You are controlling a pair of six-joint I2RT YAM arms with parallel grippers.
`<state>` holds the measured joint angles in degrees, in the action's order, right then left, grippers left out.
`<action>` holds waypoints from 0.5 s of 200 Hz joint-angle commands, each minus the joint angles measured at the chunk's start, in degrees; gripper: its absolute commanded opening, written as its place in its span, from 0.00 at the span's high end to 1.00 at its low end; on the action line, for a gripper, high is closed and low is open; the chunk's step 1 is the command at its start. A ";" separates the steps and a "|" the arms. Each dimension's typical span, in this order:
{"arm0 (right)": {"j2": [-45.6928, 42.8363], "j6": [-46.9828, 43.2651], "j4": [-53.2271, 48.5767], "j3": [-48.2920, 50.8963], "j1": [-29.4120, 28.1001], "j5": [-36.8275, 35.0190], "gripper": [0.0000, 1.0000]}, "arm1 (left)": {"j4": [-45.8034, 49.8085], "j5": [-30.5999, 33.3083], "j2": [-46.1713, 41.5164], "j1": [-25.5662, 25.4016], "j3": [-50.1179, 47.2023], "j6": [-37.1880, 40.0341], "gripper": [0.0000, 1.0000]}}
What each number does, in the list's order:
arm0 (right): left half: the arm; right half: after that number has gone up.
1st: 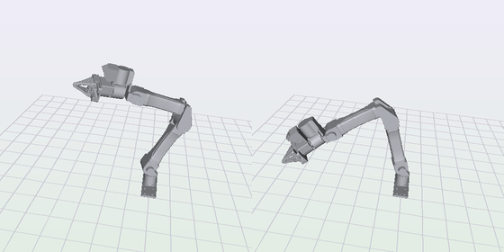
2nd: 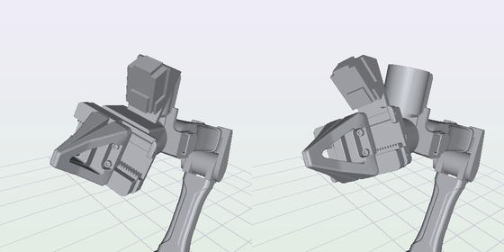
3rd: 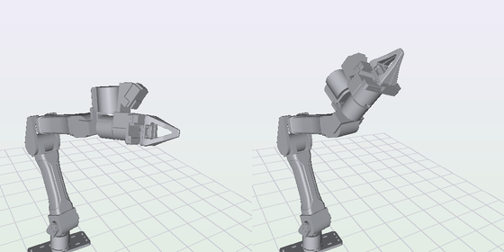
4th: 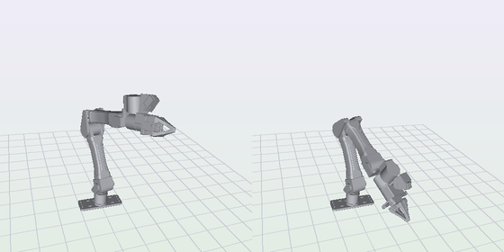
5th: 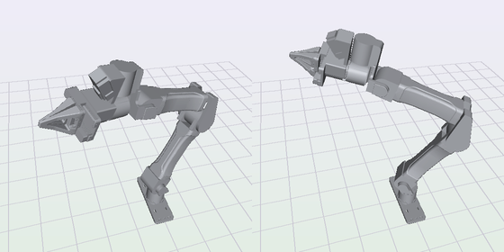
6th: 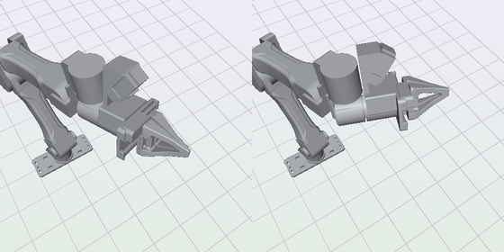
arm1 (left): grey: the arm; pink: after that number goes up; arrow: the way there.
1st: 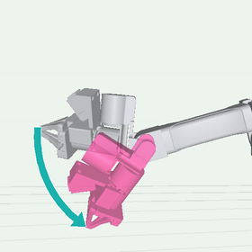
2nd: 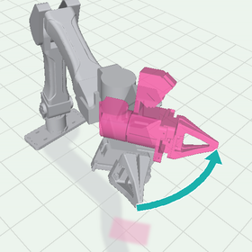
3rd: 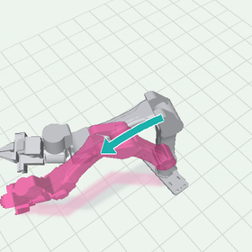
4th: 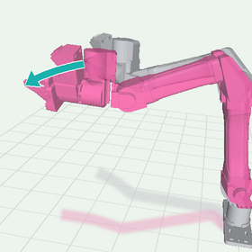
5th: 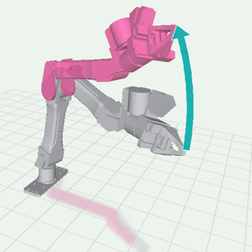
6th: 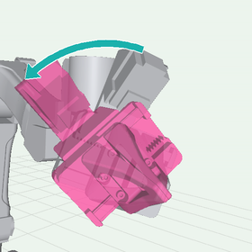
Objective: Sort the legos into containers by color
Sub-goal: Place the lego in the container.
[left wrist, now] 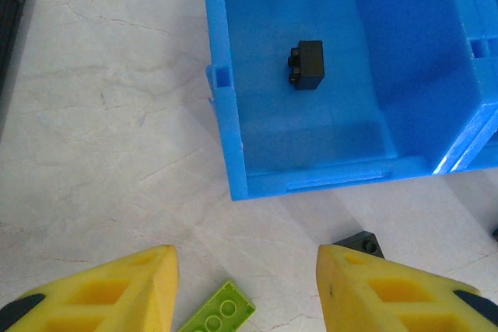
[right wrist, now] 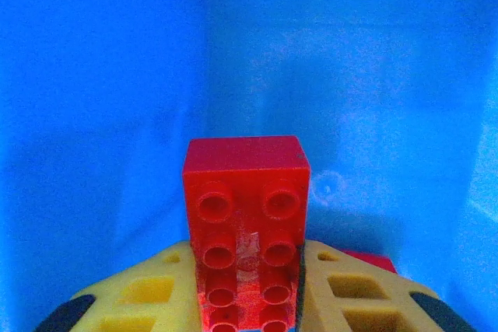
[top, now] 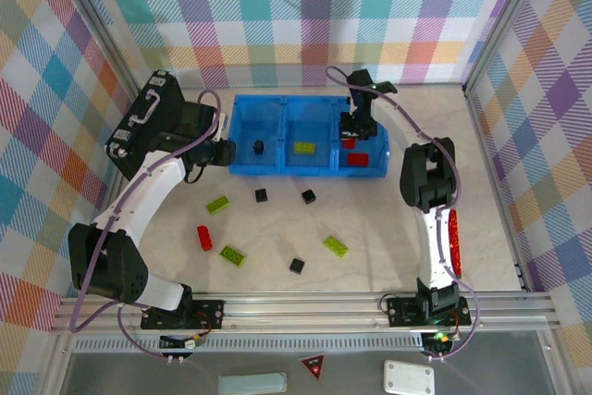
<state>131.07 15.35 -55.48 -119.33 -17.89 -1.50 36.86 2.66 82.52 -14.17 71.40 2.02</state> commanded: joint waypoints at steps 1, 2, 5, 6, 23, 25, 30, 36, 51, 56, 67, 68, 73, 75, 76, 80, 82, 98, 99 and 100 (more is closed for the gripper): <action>3.01 -0.94 -1.22 -4.11 0.66 2.48 0.71 | -0.61 0.79 1.00 -0.40 -0.56 0.62 0.50; 3.16 -0.94 -1.26 -4.18 0.71 2.51 0.71 | -0.59 0.87 0.99 -0.36 -0.56 0.62 0.50; 3.45 -0.94 -1.29 -4.51 0.75 2.65 0.71 | -0.64 0.86 1.05 -0.33 -0.49 0.70 0.50; 3.61 -0.94 -1.29 -4.64 0.75 2.69 0.71 | -0.65 0.86 1.10 -0.33 -0.48 0.70 0.50; 5.25 -0.95 -1.09 -5.98 0.93 3.45 0.71 | -0.58 1.04 1.60 -0.38 -0.62 0.83 0.50; 5.38 -0.99 -1.09 -6.15 0.93 3.54 0.71 | -0.63 1.04 1.59 -0.41 -0.57 0.80 0.50; 5.89 -0.94 -0.96 -6.58 0.93 3.81 0.71 | -0.57 1.04 1.80 -0.42 -0.56 0.79 0.50; 6.49 -1.01 -1.03 -7.02 0.92 3.95 0.71 | -0.48 0.98 1.96 -0.39 -0.35 0.80 0.50; 7.76 -0.87 -1.29 -8.15 1.01 4.23 0.71 | -0.23 0.90 2.19 -0.42 -0.21 1.00 0.50; 8.11 -0.93 -1.42 -8.41 1.02 4.30 0.71 | -0.17 0.92 2.13 -0.42 -0.02 0.97 0.50; 8.67 -0.85 -1.56 -8.76 1.02 4.29 0.70 | -0.32 0.98 2.08 -0.42 -0.18 1.02 0.50; 8.77 -0.81 -1.56 -8.79 1.02 4.30 0.70 | -0.35 0.96 2.05 -0.37 -0.19 1.04 0.50; 8.93 -0.78 -1.56 -8.79 1.02 4.31 0.70 | -0.34 1.04 1.96 -0.41 -0.25 0.99 0.50; 8.99 -0.77 -1.62 -8.77 1.02 4.38 0.70 | -0.35 1.04 1.95 -0.42 -0.28 0.97 0.50; 9.01 -0.72 -1.63 -8.75 1.02 4.39 0.70 | -0.37 1.04 1.94 -0.42 -0.24 1.01 0.50; 9.16 -0.69 -1.64 -8.81 1.00 4.44 0.70 | -0.33 1.12 1.98 -0.42 -0.29 0.97 0.50; 9.20 -0.68 -1.60 -8.82 0.99 4.50 0.70 | -0.35 1.12 2.02 -0.42 -0.27 1.03 0.50; 9.63 -0.43 -1.69 -8.99 1.03 5.00 0.69 | -0.21 0.85 2.12 -0.44 -0.11 0.99 0.50; 9.68 -0.38 -1.62 -8.99 1.02 5.05 0.69 | -0.21 0.81 2.16 -0.43 -0.07 0.98 0.50; 9.66 -0.35 -1.59 -8.99 1.02 5.08 0.69 | -0.21 0.84 2.14 -0.42 0.00 0.97 0.50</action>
<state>139.37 15.35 -55.68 -126.28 -17.02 1.58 36.86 2.79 84.27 -14.22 71.40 2.44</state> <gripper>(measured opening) 0.306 0.501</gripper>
